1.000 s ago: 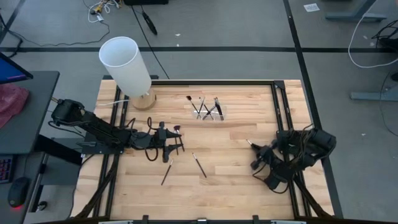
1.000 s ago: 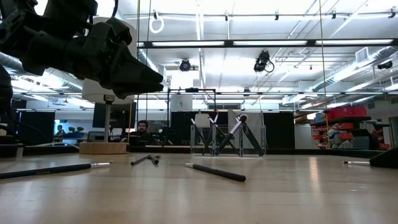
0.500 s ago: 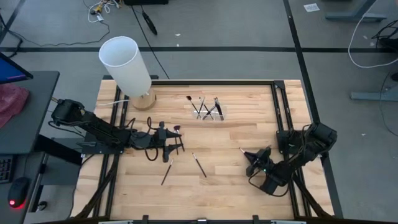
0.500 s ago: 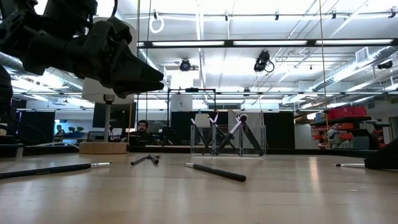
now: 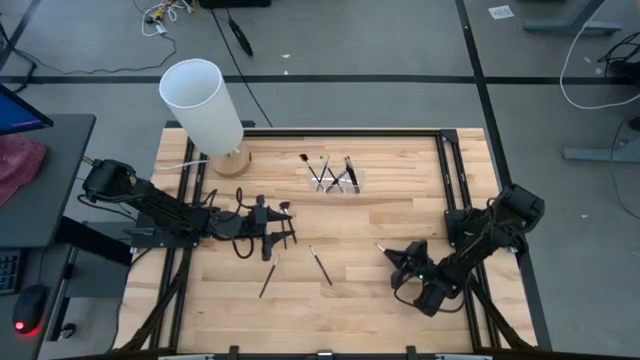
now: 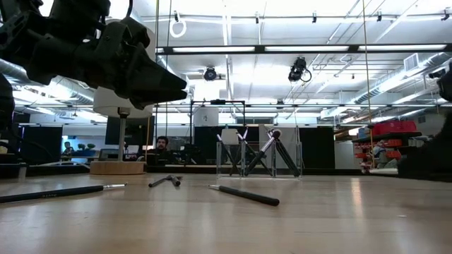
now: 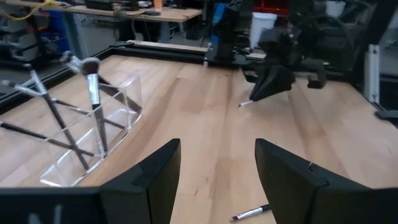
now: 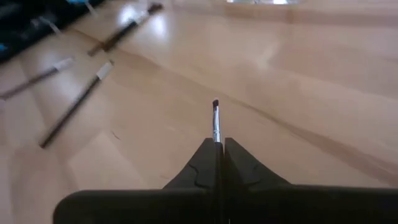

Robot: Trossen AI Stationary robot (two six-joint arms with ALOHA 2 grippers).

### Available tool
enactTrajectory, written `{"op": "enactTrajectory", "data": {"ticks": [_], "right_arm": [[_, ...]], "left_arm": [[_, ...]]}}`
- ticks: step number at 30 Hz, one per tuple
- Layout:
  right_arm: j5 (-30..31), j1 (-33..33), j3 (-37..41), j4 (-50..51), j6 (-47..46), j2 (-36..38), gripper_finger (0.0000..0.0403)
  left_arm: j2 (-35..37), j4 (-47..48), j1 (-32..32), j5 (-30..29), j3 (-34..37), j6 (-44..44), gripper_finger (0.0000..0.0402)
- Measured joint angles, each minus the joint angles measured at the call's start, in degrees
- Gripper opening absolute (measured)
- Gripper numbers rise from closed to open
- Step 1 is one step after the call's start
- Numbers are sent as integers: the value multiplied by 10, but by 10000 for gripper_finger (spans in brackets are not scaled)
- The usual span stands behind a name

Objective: Put items in baskets/containers
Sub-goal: Put the black eyeshadow brush into the transparent organizer

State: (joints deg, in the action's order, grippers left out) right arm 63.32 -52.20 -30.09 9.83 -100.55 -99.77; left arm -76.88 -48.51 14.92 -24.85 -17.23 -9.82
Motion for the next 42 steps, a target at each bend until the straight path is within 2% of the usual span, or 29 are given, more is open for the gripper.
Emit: {"op": "enactTrajectory", "data": {"ticks": [6,11,15,22,29,35,38,42], "right_arm": [[61,24,0,-134,145,0,4],[71,60,1,-301,344,0,4],[26,95,1,-384,465,1,4],[-26,150,2,-509,610,1,5],[-88,184,2,-732,825,1,7],[-149,208,1,-867,951,1,8],[-188,220,1,-898,980,1,8],[-216,232,1,-908,991,1,8]], "left_arm": [[0,-13,1,89,0,58,209],[-10,-47,0,95,0,80,209],[-52,-99,0,97,0,82,209],[-185,-224,-9,101,-11,79,209],[-283,-284,-47,184,-90,75,209],[-302,-290,-59,232,-166,80,209],[-301,-301,-59,236,-188,81,209],[-301,-308,-59,280,-211,79,209]]}}
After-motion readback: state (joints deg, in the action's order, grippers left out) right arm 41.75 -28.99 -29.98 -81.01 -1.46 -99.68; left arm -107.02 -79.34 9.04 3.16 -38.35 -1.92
